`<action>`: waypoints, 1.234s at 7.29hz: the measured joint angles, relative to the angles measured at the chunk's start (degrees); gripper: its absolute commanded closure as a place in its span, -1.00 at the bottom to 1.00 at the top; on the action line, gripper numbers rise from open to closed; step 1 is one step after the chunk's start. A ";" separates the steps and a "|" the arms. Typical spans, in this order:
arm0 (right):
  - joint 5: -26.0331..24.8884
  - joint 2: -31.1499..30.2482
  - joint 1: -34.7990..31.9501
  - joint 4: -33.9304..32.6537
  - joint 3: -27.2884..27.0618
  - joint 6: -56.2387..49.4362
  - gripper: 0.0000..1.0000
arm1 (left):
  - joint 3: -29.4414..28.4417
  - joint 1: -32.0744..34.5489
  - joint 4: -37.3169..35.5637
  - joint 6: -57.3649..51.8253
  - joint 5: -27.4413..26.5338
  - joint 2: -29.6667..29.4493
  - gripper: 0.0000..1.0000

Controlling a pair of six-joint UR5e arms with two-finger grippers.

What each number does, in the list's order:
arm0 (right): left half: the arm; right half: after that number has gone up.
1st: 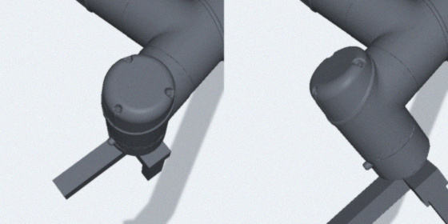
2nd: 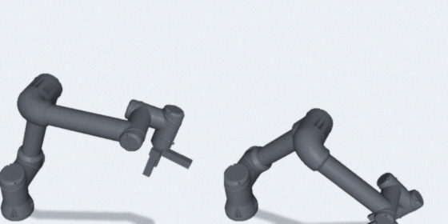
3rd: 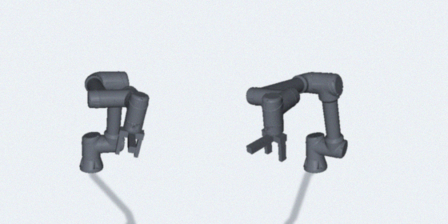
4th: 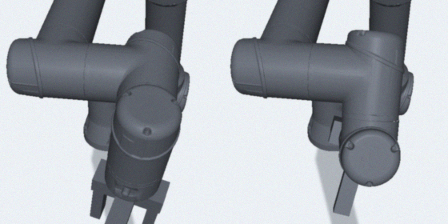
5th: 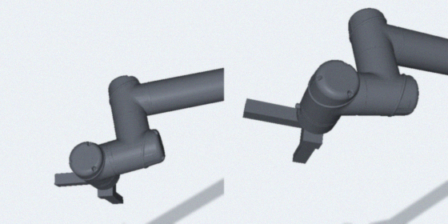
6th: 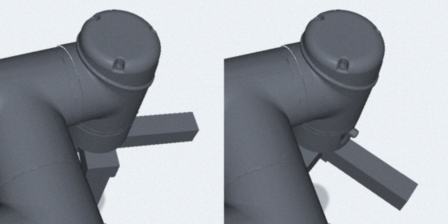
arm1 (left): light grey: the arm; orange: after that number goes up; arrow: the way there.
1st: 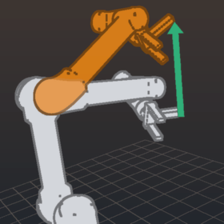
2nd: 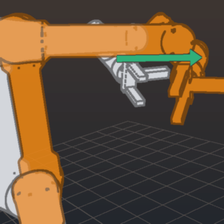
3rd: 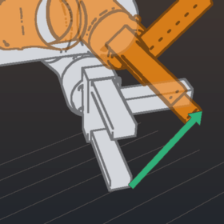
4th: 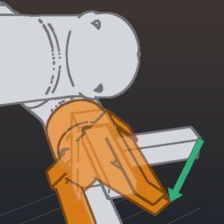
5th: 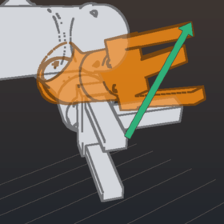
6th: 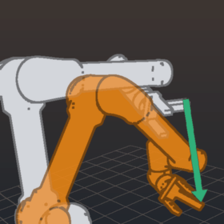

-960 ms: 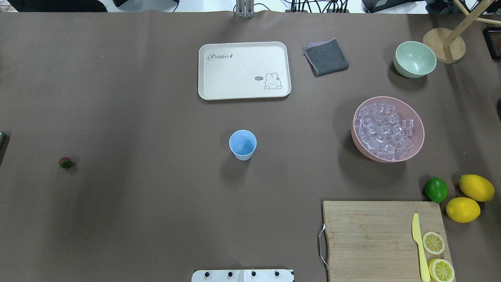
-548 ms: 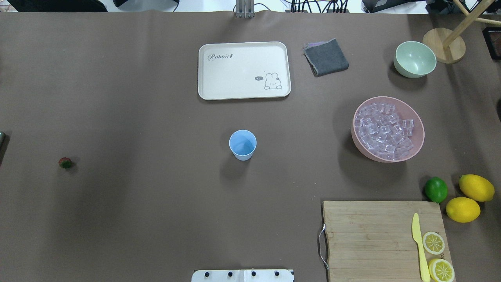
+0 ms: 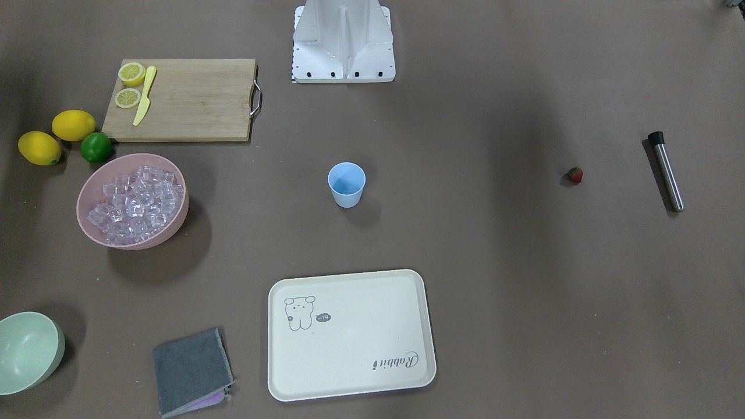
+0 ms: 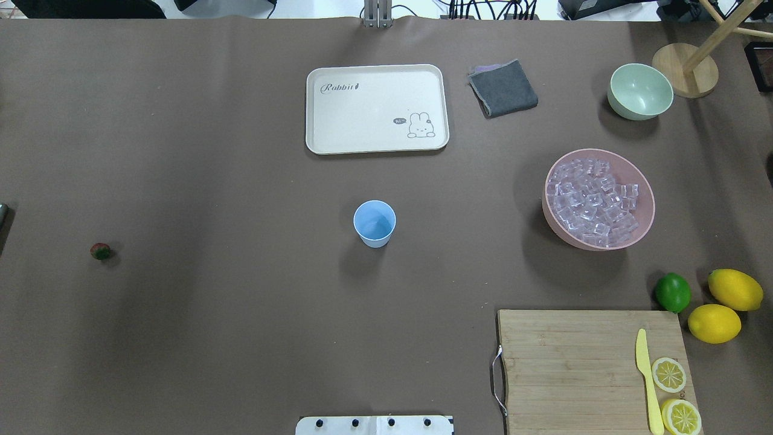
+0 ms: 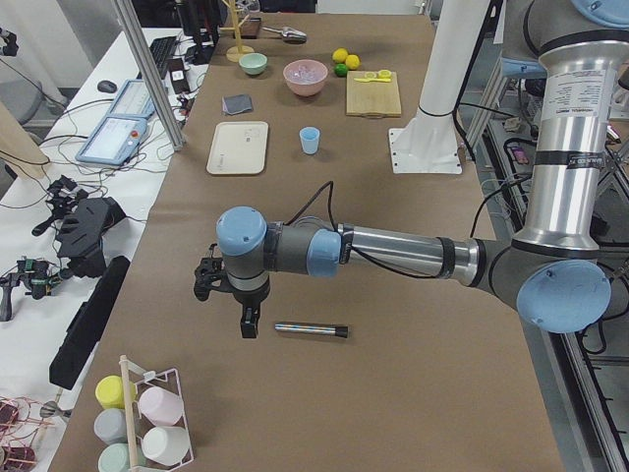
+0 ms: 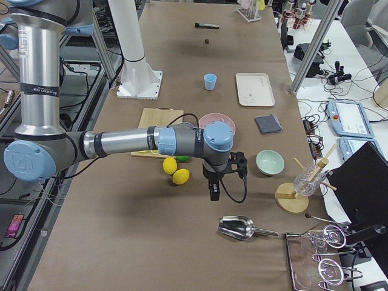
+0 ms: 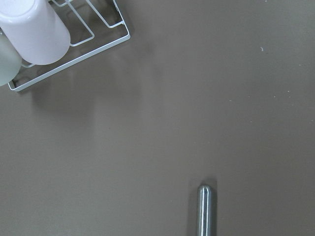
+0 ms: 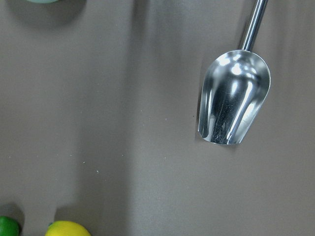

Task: Mash ice and strawberries in cup

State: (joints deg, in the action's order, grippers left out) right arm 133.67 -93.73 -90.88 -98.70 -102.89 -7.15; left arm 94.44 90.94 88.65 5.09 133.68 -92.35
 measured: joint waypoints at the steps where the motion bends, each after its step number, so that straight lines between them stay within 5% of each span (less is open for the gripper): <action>1: 0.01 0.04 0.00 -0.02 0.02 0.02 -1.00 | 0.13 0.12 0.07 1.16 0.13 0.25 -0.96; 6: 2.31 1.38 0.31 0.07 -1.13 1.84 -1.00 | 1.05 0.22 0.28 1.95 -3.10 0.35 -0.96; 9: 4.14 5.97 8.08 5.19 -3.57 14.98 -1.00 | 2.02 0.32 0.87 2.01 -3.48 1.50 -0.96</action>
State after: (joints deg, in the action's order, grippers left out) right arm 137.81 -87.76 -82.80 -93.51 -106.46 7.83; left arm 96.47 91.26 89.52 7.11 130.20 -90.85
